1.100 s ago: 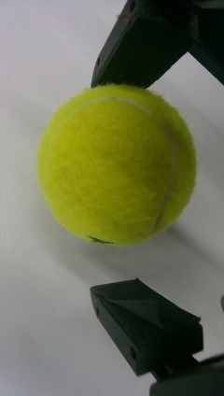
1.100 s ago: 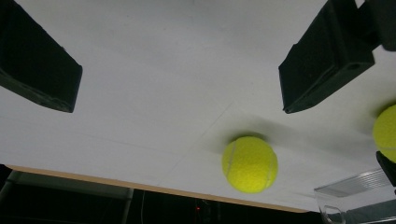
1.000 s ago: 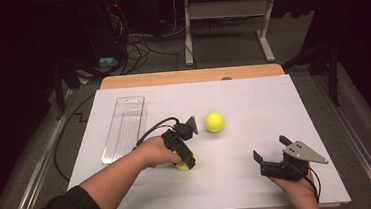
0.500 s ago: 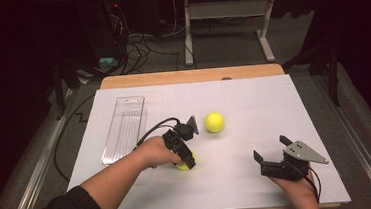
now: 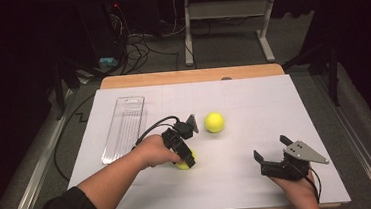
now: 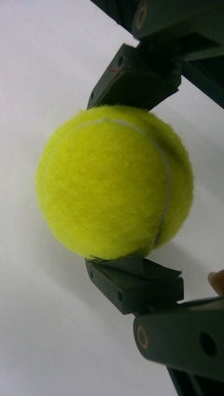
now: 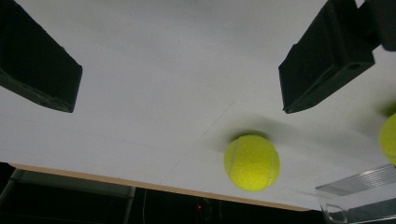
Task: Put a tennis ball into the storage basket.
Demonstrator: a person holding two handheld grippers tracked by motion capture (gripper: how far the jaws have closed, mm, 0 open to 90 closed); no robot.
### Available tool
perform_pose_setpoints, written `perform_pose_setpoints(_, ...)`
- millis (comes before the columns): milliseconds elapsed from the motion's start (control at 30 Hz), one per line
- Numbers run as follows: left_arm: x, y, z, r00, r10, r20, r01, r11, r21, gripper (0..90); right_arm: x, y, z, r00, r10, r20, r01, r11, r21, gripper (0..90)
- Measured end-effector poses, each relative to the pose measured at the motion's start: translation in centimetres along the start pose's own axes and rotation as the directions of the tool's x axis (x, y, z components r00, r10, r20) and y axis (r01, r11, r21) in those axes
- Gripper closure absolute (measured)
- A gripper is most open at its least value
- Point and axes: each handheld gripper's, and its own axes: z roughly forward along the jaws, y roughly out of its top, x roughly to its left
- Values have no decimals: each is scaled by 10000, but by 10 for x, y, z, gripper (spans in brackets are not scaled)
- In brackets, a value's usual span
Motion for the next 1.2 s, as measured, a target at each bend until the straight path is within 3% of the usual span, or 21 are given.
perform_pose_setpoints(67,1,0,-5,9998,194,-47,-194,9998,82,269,0,0,0,10000,-11,10,11,10000,12,0)
perform_pose_setpoints(300,2,-2,-15,10000,33,46,-33,10000,14,269,0,0,0,10000,-30,5,30,10000,-15,0)
perform_pose_setpoints(433,3,-3,-21,9997,131,-201,-129,9999,77,269,1,0,0,10000,-17,-11,17,10000,-14,0)
perform_pose_setpoints(567,3,-4,-28,9992,-83,-390,79,9999,-115,269,0,0,0,10000,-14,0,14,10000,-13,0)
perform_pose_setpoints(1200,6,-11,-57,9974,-11,-726,1,9999,-138,270,1,0,0,10000,-16,-32,16,10000,13,0)
